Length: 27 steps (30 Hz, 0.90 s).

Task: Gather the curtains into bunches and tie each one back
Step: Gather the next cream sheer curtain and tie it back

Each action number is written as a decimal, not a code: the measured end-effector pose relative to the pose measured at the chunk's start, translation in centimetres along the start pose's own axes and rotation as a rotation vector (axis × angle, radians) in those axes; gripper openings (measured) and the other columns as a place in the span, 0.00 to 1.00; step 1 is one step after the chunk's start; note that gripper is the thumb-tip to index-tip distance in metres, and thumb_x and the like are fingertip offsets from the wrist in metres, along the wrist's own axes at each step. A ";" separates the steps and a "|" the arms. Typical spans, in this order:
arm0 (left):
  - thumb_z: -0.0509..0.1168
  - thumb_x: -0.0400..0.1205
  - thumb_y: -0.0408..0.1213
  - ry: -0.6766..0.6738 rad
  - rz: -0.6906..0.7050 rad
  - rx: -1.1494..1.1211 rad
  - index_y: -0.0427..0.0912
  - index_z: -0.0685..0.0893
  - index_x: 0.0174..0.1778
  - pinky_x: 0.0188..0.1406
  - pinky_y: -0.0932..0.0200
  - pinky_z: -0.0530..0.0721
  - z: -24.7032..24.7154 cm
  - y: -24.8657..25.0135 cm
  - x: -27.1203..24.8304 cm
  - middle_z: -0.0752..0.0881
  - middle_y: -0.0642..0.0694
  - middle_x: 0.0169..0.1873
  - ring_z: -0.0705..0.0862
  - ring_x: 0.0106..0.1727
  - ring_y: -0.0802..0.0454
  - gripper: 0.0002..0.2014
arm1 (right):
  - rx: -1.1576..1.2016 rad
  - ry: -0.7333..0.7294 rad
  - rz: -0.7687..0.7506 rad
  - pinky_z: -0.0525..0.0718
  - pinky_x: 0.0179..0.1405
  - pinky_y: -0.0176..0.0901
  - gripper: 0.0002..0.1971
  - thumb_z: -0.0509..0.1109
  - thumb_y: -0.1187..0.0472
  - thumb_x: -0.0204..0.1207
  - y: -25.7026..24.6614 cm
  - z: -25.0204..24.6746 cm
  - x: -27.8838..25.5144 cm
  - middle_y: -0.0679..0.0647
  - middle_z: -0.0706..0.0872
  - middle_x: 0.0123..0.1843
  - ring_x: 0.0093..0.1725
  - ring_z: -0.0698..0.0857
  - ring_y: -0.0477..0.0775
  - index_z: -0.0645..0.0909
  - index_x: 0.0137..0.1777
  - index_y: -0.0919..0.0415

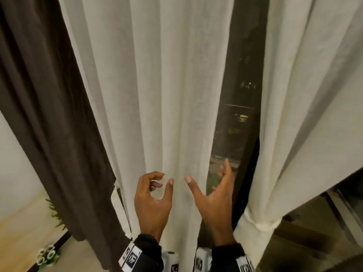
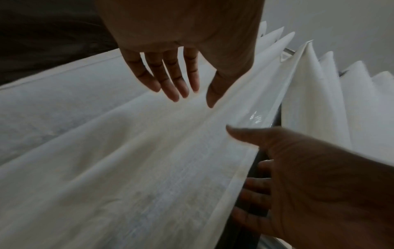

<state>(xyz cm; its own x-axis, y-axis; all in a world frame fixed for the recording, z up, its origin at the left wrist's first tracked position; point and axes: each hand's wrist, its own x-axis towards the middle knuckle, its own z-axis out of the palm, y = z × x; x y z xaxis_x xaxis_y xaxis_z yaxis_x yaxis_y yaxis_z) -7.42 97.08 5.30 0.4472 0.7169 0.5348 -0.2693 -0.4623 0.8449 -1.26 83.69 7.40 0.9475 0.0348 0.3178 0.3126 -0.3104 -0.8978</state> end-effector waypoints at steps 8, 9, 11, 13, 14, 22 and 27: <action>0.81 0.80 0.44 -0.288 -0.107 0.049 0.55 0.79 0.76 0.63 0.59 0.87 -0.9 -5.8 2.2 0.87 0.58 0.58 0.87 0.60 0.59 0.29 | 0.178 -0.113 0.206 0.85 0.78 0.60 0.22 0.54 0.37 0.92 1.8 4.2 -1.7 0.42 0.89 0.68 0.68 0.88 0.49 0.77 0.80 0.39; 0.79 0.83 0.41 -0.281 -0.115 0.050 0.55 0.80 0.77 0.64 0.57 0.88 -0.7 -6.2 2.1 0.88 0.58 0.57 0.88 0.59 0.59 0.27 | 0.211 -0.128 0.236 0.86 0.77 0.57 0.24 0.54 0.36 0.91 1.4 4.4 -2.3 0.40 0.90 0.67 0.68 0.89 0.45 0.77 0.81 0.40; 0.74 0.87 0.37 -0.267 -0.122 0.050 0.54 0.82 0.76 0.65 0.52 0.90 -0.2 -6.8 2.0 0.91 0.57 0.58 0.90 0.59 0.59 0.21 | 0.255 -0.162 0.251 0.87 0.73 0.48 0.25 0.54 0.35 0.91 0.5 4.6 -2.5 0.39 0.90 0.67 0.67 0.89 0.41 0.77 0.82 0.40; 0.70 0.89 0.36 -0.327 -0.075 0.065 0.54 0.82 0.76 0.65 0.55 0.90 0.2 -6.8 1.8 0.91 0.59 0.59 0.89 0.60 0.61 0.19 | 0.273 -0.170 0.208 0.89 0.69 0.47 0.25 0.55 0.34 0.90 0.1 4.8 -2.0 0.40 0.91 0.68 0.67 0.90 0.42 0.76 0.82 0.38; 0.69 0.90 0.37 -0.395 -0.024 0.082 0.54 0.83 0.75 0.63 0.56 0.90 0.4 -6.5 1.6 0.90 0.62 0.58 0.88 0.59 0.62 0.18 | 0.290 -0.191 0.182 0.91 0.69 0.50 0.25 0.57 0.32 0.90 -0.2 4.9 -1.8 0.42 0.91 0.68 0.67 0.91 0.44 0.76 0.82 0.37; 0.72 0.82 0.43 -0.275 0.172 0.148 0.51 0.85 0.64 0.61 0.46 0.86 -1.0 -6.4 1.9 0.87 0.60 0.54 0.87 0.57 0.58 0.15 | 0.160 -0.156 0.203 0.88 0.72 0.55 0.10 0.66 0.45 0.91 1.1 7.5 0.9 0.41 0.90 0.64 0.66 0.90 0.48 0.79 0.70 0.34; 0.79 0.82 0.44 -0.133 -0.097 0.210 0.48 0.70 0.85 0.67 0.62 0.82 -1.1 -7.7 4.0 0.80 0.52 0.73 0.80 0.69 0.58 0.37 | 0.144 -0.167 0.307 0.82 0.81 0.60 0.21 0.58 0.41 0.93 2.0 7.6 0.6 0.47 0.88 0.68 0.71 0.86 0.53 0.79 0.78 0.49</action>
<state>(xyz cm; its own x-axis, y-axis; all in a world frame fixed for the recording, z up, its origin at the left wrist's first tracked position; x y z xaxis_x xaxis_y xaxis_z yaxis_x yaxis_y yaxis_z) -4.49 104.09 0.90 0.5740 0.6948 0.4333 -0.0431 -0.5028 0.8633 0.46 90.30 3.47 0.9927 0.1193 -0.0166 0.0069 -0.1940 -0.9810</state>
